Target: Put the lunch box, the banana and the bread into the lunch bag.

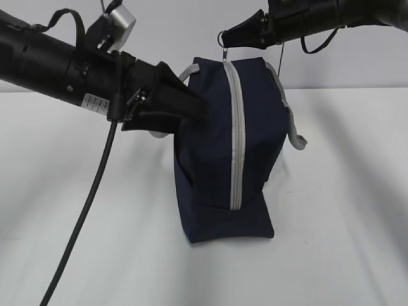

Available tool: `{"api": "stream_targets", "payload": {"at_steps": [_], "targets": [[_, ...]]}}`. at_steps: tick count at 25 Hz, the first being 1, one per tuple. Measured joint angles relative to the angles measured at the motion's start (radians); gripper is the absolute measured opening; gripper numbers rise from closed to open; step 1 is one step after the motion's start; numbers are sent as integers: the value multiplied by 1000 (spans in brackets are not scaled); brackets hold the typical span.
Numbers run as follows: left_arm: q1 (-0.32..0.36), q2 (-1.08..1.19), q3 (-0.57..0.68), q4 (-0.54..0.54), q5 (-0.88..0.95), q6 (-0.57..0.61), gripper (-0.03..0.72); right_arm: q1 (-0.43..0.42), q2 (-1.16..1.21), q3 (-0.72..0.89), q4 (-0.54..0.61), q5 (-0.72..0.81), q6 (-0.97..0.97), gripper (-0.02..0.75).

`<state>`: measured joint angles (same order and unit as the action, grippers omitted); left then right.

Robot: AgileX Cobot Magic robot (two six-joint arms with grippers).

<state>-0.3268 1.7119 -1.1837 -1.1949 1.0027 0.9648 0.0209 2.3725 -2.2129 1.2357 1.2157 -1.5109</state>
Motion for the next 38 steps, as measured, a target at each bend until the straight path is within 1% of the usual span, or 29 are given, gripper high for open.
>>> {"api": "stream_targets", "payload": {"at_steps": [2, 4, 6, 10, 12, 14, 16, 17, 23, 25, 27, 30, 32, 35, 38], "targets": [[20, -1, 0, -69, -4, -23, 631, 0, 2, 0, 2, 0, -9, 0], [34, -1, 0, -122, -36, -65, 601, 0, 8, 0, 6, 0, -13, 0], [40, -1, 0, -184, -89, -107, 538, 0, 10, 0, 6, 0, -17, 0], [40, -1, 0, -282, -181, -128, 431, 0, 10, 0, 2, 0, -30, 0], [40, -1, -2, -306, -236, -132, 403, 0, 10, 0, -5, 0, -32, 0], [42, 11, -21, -303, -268, -143, 393, 0, 10, 0, -9, 0, -32, 0], [42, 37, -64, -268, -272, -185, 390, 0, 10, 0, -13, 0, -32, 0], [42, 52, -91, -230, -272, -218, 390, 0, 10, 0, -14, 0, -33, 0], [42, 160, -291, 52, -244, -467, 389, -2, 10, 0, -25, 0, -34, 0], [42, 190, -348, 108, -236, -527, 388, -2, 10, 0, -39, 0, -34, 0], [42, 222, -411, 141, -233, -570, 385, -2, 10, 0, -50, 0, -34, 0], [40, 267, -474, 151, -220, -621, 385, -2, 10, 0, -60, 0, -34, 0], [37, 301, -516, 177, -195, -671, 385, -2, 10, 0, -62, 0, -34, 0], [33, 334, -558, 222, -161, -736, 384, -2, 10, 0, -64, 0, -34, 0], [33, 360, -588, 245, -131, -772, 370, -2, 10, 0, -64, 0, -35, 0]]}}
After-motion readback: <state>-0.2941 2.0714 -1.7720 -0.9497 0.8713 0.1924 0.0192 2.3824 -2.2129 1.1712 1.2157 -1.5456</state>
